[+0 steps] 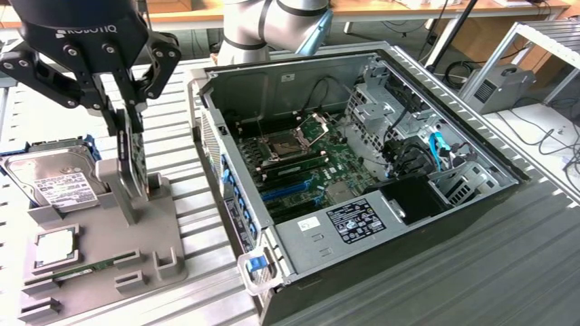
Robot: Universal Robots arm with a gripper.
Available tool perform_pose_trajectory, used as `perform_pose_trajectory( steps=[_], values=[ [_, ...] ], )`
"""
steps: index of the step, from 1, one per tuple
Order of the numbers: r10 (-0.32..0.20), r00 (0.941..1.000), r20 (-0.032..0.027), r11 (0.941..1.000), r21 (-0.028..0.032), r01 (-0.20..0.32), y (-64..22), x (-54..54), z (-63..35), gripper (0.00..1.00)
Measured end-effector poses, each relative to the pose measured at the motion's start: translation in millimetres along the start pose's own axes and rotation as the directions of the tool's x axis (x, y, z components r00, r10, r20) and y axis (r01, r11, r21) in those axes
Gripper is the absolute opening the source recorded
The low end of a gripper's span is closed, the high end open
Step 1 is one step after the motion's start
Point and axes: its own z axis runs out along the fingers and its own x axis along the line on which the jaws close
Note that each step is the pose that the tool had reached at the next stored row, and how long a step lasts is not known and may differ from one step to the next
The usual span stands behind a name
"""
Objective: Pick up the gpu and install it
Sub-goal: 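Pick up the gpu and move the gpu toward the slot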
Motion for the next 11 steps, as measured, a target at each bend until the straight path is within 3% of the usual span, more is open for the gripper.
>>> perform_pose_trajectory(
  steps=[11],
  values=[
    [0.0, 1.0, 0.0001, 1.0, 0.0, 0.0, 0.2, -0.2, -6.9, 0.26]
  ],
)
